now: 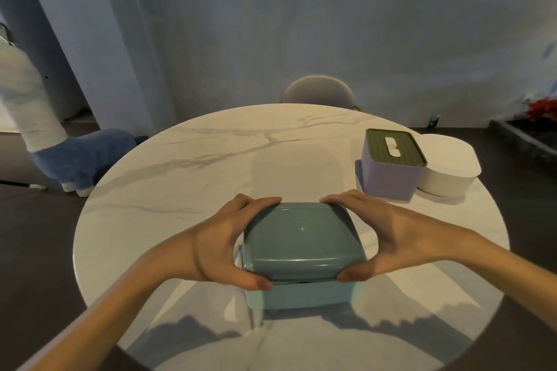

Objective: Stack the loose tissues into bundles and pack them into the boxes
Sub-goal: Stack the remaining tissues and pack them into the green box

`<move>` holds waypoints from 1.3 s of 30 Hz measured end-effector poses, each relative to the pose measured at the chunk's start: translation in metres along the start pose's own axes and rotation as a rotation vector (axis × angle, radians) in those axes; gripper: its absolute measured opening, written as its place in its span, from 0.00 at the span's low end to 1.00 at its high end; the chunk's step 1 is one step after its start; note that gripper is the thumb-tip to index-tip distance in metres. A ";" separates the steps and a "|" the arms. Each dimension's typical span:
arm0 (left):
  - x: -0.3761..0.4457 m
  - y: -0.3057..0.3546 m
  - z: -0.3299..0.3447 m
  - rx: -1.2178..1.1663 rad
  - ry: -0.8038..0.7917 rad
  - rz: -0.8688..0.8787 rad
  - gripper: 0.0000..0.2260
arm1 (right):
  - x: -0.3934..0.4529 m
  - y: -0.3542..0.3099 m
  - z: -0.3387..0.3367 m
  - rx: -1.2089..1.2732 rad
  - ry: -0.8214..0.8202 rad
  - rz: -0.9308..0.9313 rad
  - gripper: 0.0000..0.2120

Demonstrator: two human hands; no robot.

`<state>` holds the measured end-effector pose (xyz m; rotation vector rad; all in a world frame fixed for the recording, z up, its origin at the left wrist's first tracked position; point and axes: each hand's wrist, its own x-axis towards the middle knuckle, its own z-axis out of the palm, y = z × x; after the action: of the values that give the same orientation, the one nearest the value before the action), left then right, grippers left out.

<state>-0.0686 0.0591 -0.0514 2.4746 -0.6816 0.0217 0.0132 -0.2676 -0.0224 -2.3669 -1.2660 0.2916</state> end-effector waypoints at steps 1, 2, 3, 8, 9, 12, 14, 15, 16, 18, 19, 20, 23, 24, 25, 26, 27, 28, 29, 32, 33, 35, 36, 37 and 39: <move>0.000 0.001 0.000 0.006 -0.003 0.000 0.48 | 0.000 0.000 0.000 -0.002 0.001 -0.006 0.47; -0.001 0.001 -0.001 0.011 -0.008 0.000 0.47 | 0.000 -0.001 0.000 -0.003 -0.004 -0.007 0.47; -0.001 0.002 -0.002 0.013 -0.017 -0.001 0.47 | 0.000 -0.001 -0.001 0.000 -0.017 -0.006 0.48; -0.007 0.002 -0.008 0.009 -0.059 0.007 0.46 | 0.001 0.001 -0.002 -0.009 -0.072 -0.021 0.52; -0.007 0.003 -0.009 0.019 -0.061 0.014 0.46 | 0.001 0.002 -0.003 -0.017 -0.072 -0.021 0.52; -0.005 0.004 -0.009 0.031 -0.055 0.014 0.44 | 0.003 0.002 -0.006 -0.043 -0.077 -0.024 0.52; -0.003 0.004 -0.008 0.027 -0.046 0.015 0.44 | 0.003 0.004 -0.006 -0.042 -0.081 -0.024 0.52; -0.003 0.004 -0.008 0.027 -0.042 0.015 0.44 | 0.003 0.004 -0.006 -0.038 -0.081 -0.025 0.52; -0.003 0.004 -0.007 0.026 -0.038 0.015 0.44 | 0.003 0.005 -0.006 -0.032 -0.079 -0.027 0.52; -0.003 0.003 -0.007 0.031 -0.023 0.019 0.44 | 0.003 0.006 -0.006 -0.017 -0.081 -0.029 0.52; -0.003 0.003 -0.006 0.034 -0.012 0.024 0.44 | 0.003 0.007 -0.007 -0.011 -0.085 -0.029 0.53; -0.003 0.003 -0.005 0.035 -0.001 0.032 0.44 | 0.003 0.008 -0.008 -0.009 -0.089 -0.028 0.53; -0.003 0.003 0.000 0.033 0.024 0.050 0.43 | 0.003 0.008 -0.010 -0.022 -0.102 -0.031 0.53; -0.003 0.003 0.001 0.034 0.034 0.054 0.43 | 0.004 0.008 -0.011 -0.028 -0.106 -0.036 0.53; -0.004 0.002 0.002 0.036 0.046 0.055 0.43 | 0.004 0.008 -0.011 -0.033 -0.109 -0.041 0.53; -0.005 0.002 0.003 0.037 0.058 0.055 0.43 | 0.005 0.008 -0.012 -0.037 -0.111 -0.045 0.53; -0.006 0.002 0.004 0.037 0.069 0.052 0.43 | 0.005 0.008 -0.012 -0.039 -0.110 -0.050 0.53; -0.007 0.002 0.005 0.036 0.080 0.048 0.43 | 0.005 0.008 -0.011 -0.041 -0.109 -0.055 0.52; -0.007 0.003 0.007 0.035 0.086 0.046 0.43 | 0.005 0.009 -0.011 -0.043 -0.107 -0.057 0.53; -0.009 0.003 0.011 0.043 0.101 0.046 0.44 | 0.004 0.010 -0.010 -0.064 -0.109 -0.067 0.53; -0.009 0.003 0.010 0.046 0.101 0.036 0.45 | 0.004 0.010 -0.010 -0.074 -0.110 -0.070 0.53; -0.009 0.003 0.008 0.051 0.098 0.000 0.45 | 0.005 0.009 -0.011 -0.086 -0.111 -0.076 0.53; -0.008 0.003 0.007 0.050 0.103 -0.012 0.45 | 0.005 0.009 -0.012 -0.083 -0.110 -0.077 0.53; -0.008 0.003 0.006 0.042 0.112 -0.017 0.45 | 0.005 0.009 -0.012 -0.073 -0.113 -0.074 0.53; -0.009 0.004 0.007 0.017 0.123 -0.017 0.45 | 0.006 0.010 -0.013 -0.049 -0.121 -0.067 0.53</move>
<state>-0.0787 0.0565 -0.0569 2.4717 -0.6101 0.1732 0.0289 -0.2716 -0.0158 -2.3732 -1.4202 0.3918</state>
